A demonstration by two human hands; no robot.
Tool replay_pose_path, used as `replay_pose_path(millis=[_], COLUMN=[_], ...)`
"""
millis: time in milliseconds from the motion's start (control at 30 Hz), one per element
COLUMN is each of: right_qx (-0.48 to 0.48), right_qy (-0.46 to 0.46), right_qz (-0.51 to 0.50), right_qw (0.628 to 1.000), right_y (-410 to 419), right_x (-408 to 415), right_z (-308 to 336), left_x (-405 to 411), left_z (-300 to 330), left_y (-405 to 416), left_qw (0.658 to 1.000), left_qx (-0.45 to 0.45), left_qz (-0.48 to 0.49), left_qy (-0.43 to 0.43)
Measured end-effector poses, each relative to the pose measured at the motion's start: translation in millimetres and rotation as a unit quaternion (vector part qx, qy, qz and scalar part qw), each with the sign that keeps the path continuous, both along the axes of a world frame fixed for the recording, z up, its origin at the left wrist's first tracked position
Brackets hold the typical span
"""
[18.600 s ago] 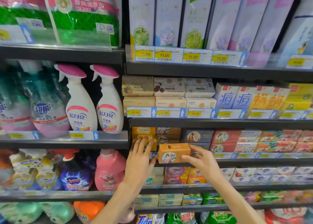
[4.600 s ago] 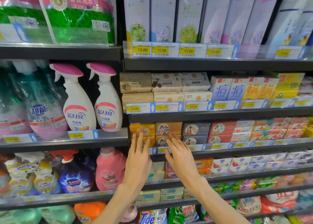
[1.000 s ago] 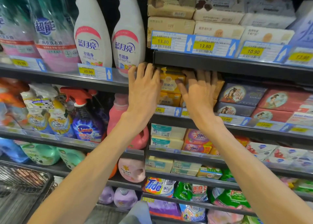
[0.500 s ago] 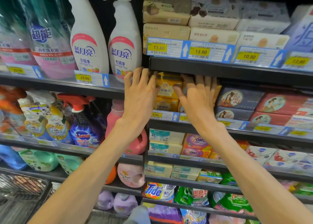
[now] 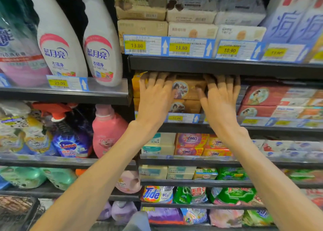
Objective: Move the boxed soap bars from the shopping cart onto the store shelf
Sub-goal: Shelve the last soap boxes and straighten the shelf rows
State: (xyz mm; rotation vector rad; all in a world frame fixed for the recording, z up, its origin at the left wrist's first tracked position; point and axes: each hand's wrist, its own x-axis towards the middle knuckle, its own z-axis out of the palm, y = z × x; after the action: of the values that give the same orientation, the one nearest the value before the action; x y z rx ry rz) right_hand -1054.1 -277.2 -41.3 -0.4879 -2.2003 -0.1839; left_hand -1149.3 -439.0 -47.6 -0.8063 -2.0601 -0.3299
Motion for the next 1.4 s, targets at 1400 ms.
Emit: replay_pose_path(millis=[1400], right_qx=[-0.09], right_qy=[-0.033], right_qz=[0.071], right_qw=[0.993], right_y=[26.3], right_x=[110.1], right_z=[-40.5], left_x=[83.9], left_z=[-38.2], left_y=[60.1], left_qw=[0.926], left_qx=[-0.082], left_qz=[-0.334], left_qy=[-0.152])
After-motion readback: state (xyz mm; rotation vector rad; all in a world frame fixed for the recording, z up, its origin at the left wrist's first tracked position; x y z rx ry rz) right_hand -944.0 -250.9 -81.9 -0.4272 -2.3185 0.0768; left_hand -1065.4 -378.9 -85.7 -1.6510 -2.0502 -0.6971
